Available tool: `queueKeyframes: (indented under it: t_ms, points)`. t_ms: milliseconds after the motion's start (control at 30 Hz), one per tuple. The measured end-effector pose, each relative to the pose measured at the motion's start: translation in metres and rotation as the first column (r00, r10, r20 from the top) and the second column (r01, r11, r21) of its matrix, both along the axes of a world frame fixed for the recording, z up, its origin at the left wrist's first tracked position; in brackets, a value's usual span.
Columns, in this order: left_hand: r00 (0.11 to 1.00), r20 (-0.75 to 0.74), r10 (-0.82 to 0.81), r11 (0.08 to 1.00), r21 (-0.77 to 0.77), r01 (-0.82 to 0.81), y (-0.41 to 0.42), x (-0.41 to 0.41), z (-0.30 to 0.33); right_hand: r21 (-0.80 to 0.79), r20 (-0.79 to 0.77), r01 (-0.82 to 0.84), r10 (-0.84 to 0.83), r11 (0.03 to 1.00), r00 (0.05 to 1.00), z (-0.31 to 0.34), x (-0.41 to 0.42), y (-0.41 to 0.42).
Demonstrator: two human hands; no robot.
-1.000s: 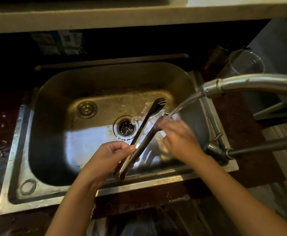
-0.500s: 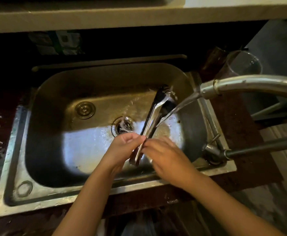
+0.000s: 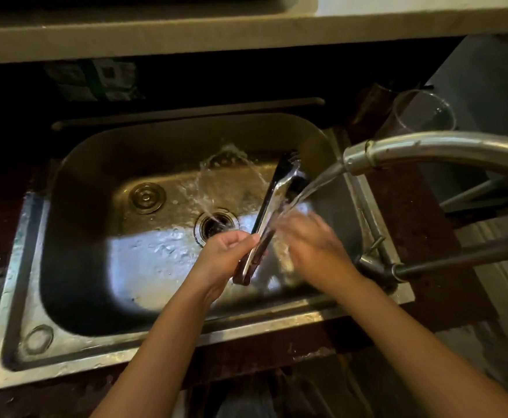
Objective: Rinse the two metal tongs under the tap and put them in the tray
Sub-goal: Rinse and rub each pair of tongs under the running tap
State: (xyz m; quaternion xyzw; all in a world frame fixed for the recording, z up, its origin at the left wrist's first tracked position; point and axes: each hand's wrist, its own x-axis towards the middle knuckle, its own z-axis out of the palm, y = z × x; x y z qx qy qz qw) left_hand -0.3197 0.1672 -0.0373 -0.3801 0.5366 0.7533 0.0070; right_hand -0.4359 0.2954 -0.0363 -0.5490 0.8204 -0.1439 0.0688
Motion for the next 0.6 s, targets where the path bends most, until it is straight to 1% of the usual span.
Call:
queueKeyframes:
  t_ms: [33, 67, 100, 133, 167, 200, 233, 267, 300, 333, 367, 400, 467, 533, 600]
  points:
    - [1.0, 0.005, -0.017, 1.0, 0.004, 0.017, 0.001, 0.003, -0.001, 0.016, 0.128, 0.182, -0.183, 0.983, 0.975, -0.001, -0.008, -0.004]
    - [0.999, 0.007, -0.035, 0.999, 0.014, 0.034, 0.002, 0.005, -0.002, 0.021, 0.318, 0.381, -0.367, 0.924, 0.874, 0.0, -0.012, -0.006]
    - [0.999, 0.002, -0.045, 0.998, 0.034, 0.045, 0.004, 0.008, -0.003, -0.012, 0.507, 0.571, -0.487, 0.821, 0.711, 0.002, -0.011, -0.007]
    - [0.999, -0.008, -0.045, 0.997, 0.066, 0.045, 0.005, 0.01, -0.005, -0.097, 0.634, 0.733, -0.527, 0.673, 0.567, 0.002, -0.006, -0.007]
    - [0.999, -0.024, -0.032, 0.992, 0.118, 0.035, 0.007, 0.011, -0.007, -0.169, 0.699, 0.843, -0.54, 0.511, 0.468, 0.002, 0.002, -0.005]
    - [0.999, -0.042, -0.014, 0.982, 0.185, 0.021, 0.008, 0.013, -0.008, -0.156, 0.742, 0.901, -0.554, 0.404, 0.377, 0.0, 0.009, -0.002]
    - [0.998, -0.062, 0.006, 0.967, 0.256, 0.01, 0.01, 0.013, -0.008, -0.067, 0.812, 0.93, -0.523, 0.36, 0.261, -0.002, 0.016, -0.001]
    - [0.997, -0.078, 0.021, 0.946, 0.323, 0.006, 0.011, 0.013, -0.007, 0.076, 0.888, 0.924, -0.447, 0.375, 0.108, -0.004, 0.021, -0.003]
    - [0.996, -0.088, 0.03, 0.924, 0.382, 0.006, 0.013, 0.013, -0.007, 0.206, 0.939, 0.877, -0.339, 0.434, -0.052, -0.006, 0.026, -0.005]
    - [0.995, -0.09, 0.034, 0.901, 0.435, 0.009, 0.014, 0.014, -0.007, 0.277, 0.954, 0.818, -0.244, 0.503, -0.173, -0.006, 0.03, -0.009]
    - [0.996, -0.084, 0.034, 0.881, 0.473, 0.01, 0.015, 0.014, -0.007, 0.297, 0.955, 0.784, -0.179, 0.545, -0.237, -0.004, 0.032, -0.011]
    - [0.997, -0.073, 0.03, 0.868, 0.497, 0.011, 0.016, 0.015, -0.008, 0.276, 0.961, 0.774, -0.168, 0.57, -0.22, -0.003, 0.033, -0.012]
    - [0.999, -0.041, -0.008, 0.882, 0.471, 0.026, 0.02, 0.016, -0.008, 0.209, 0.973, 0.781, -0.203, 0.588, -0.108, -0.004, 0.032, -0.013]
    - [0.998, -0.002, -0.062, 0.942, 0.331, 0.059, 0.023, 0.017, -0.007, 0.184, 0.952, 0.782, -0.306, 0.596, 0.009, -0.004, 0.032, -0.012]
    - [0.998, 0.02, -0.063, 0.981, 0.185, 0.058, 0.025, 0.018, -0.004, 0.178, 0.915, 0.794, -0.394, 0.582, 0.083, -0.003, 0.033, -0.014]
